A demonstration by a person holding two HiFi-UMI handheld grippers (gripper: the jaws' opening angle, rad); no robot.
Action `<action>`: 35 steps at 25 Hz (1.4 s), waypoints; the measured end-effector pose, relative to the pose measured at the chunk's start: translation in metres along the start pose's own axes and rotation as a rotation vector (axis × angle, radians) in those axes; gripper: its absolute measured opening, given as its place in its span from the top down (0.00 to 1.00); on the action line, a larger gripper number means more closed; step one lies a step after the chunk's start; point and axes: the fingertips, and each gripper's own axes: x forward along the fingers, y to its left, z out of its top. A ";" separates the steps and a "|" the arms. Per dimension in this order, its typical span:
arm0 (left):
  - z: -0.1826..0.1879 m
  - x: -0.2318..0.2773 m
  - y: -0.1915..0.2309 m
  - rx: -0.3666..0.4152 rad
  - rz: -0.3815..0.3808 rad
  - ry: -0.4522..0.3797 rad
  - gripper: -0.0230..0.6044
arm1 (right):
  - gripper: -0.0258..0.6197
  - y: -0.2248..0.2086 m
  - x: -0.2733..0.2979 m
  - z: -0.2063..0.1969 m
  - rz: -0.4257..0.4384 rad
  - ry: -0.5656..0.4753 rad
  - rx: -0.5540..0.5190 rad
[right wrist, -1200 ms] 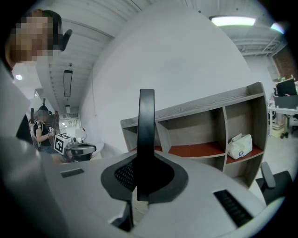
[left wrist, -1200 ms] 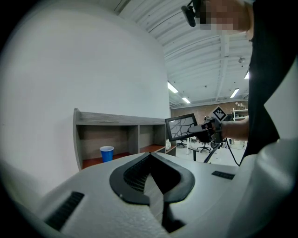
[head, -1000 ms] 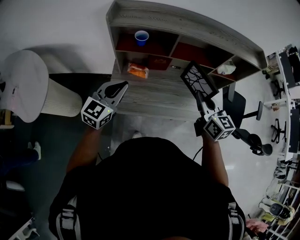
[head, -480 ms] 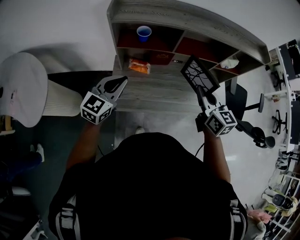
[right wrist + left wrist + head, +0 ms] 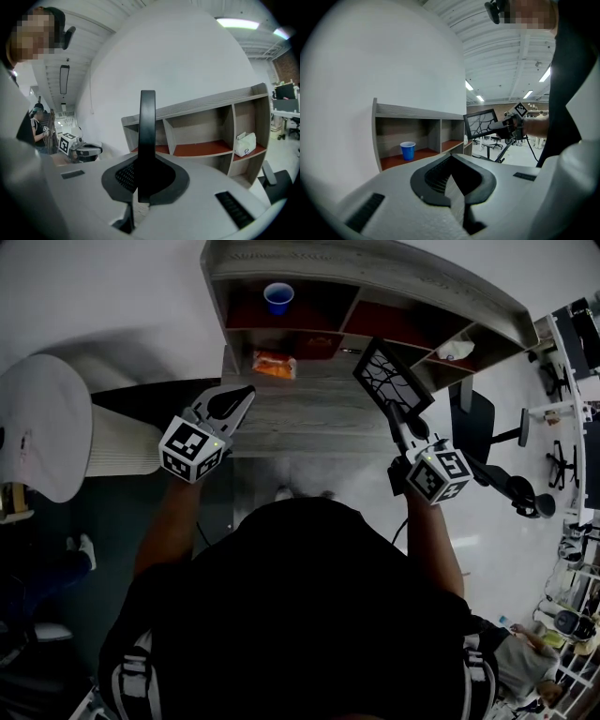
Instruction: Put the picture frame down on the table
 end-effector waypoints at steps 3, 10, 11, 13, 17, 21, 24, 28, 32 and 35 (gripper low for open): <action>0.005 0.001 -0.005 0.014 -0.010 -0.005 0.94 | 0.93 0.000 -0.002 0.002 -0.004 -0.012 0.006; 0.002 -0.005 -0.007 0.012 0.002 0.004 0.94 | 0.93 0.003 -0.004 0.006 0.010 -0.032 0.000; 0.002 -0.005 -0.008 0.009 0.002 0.005 0.94 | 0.93 0.002 -0.004 0.006 0.010 -0.032 0.001; 0.002 -0.006 -0.012 0.009 -0.002 0.007 0.94 | 0.93 0.001 -0.003 0.005 0.016 -0.032 0.004; -0.002 -0.007 -0.016 0.019 0.003 0.024 0.94 | 0.93 0.002 0.003 0.004 0.040 -0.033 0.007; -0.004 -0.004 -0.019 0.010 0.011 0.041 0.94 | 0.93 -0.001 0.008 0.005 0.058 -0.035 0.010; -0.001 0.001 -0.020 0.018 0.014 0.048 0.94 | 0.93 -0.006 0.012 0.007 0.073 -0.038 0.015; 0.006 0.008 -0.023 0.033 0.026 0.025 0.94 | 0.93 -0.014 0.017 0.003 0.091 -0.026 0.025; 0.004 0.020 -0.023 0.031 0.034 0.035 0.94 | 0.93 -0.023 0.022 0.002 0.104 -0.020 0.033; 0.007 0.031 -0.020 0.038 0.052 0.030 0.94 | 0.93 -0.035 0.026 0.003 0.105 -0.012 0.035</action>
